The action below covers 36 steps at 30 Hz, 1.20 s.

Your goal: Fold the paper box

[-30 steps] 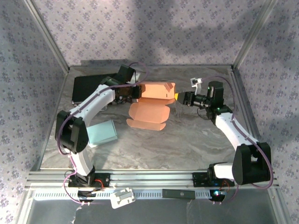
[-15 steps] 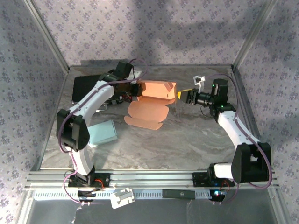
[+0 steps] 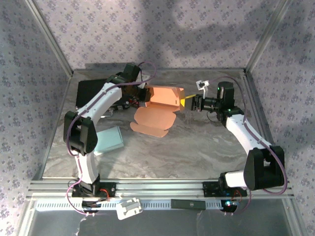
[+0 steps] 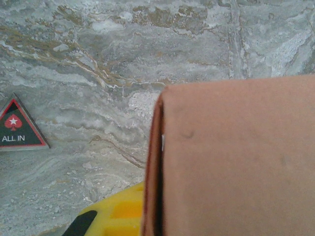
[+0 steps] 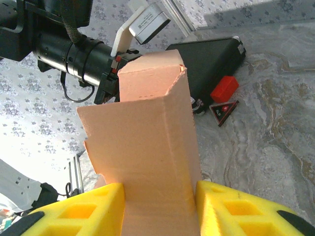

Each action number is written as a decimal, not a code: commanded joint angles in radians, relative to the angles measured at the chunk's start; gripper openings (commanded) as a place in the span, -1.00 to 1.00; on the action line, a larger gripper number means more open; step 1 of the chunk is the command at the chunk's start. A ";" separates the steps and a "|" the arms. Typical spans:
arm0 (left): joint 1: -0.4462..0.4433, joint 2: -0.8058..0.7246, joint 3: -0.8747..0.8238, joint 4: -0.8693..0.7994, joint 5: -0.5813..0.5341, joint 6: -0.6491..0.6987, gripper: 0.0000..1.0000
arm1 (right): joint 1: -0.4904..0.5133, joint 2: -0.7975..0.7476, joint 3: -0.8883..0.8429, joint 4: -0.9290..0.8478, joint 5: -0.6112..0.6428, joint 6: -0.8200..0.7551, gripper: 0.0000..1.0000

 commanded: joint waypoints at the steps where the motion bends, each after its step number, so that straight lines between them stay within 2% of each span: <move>1: 0.002 0.003 0.041 -0.015 0.030 0.002 -1.00 | 0.021 0.010 0.041 -0.037 0.020 -0.039 -0.13; 13: 0.003 0.003 0.043 -0.017 0.023 -0.003 -1.00 | 0.069 -0.007 0.075 -0.110 0.058 -0.089 -0.11; 22: -0.002 0.000 0.041 -0.015 0.010 -0.015 -1.00 | 0.134 0.009 0.140 -0.219 0.220 -0.157 -0.07; 26: -0.010 -0.003 0.041 -0.014 -0.005 -0.022 -1.00 | 0.149 0.006 0.148 -0.252 0.312 -0.172 -0.05; 32: -0.032 -0.010 0.053 -0.029 -0.047 -0.029 -1.00 | 0.209 0.010 0.186 -0.313 0.567 -0.200 -0.05; 36: -0.053 -0.016 0.062 -0.037 -0.080 -0.030 -1.00 | 0.259 0.031 0.220 -0.330 0.668 -0.214 -0.05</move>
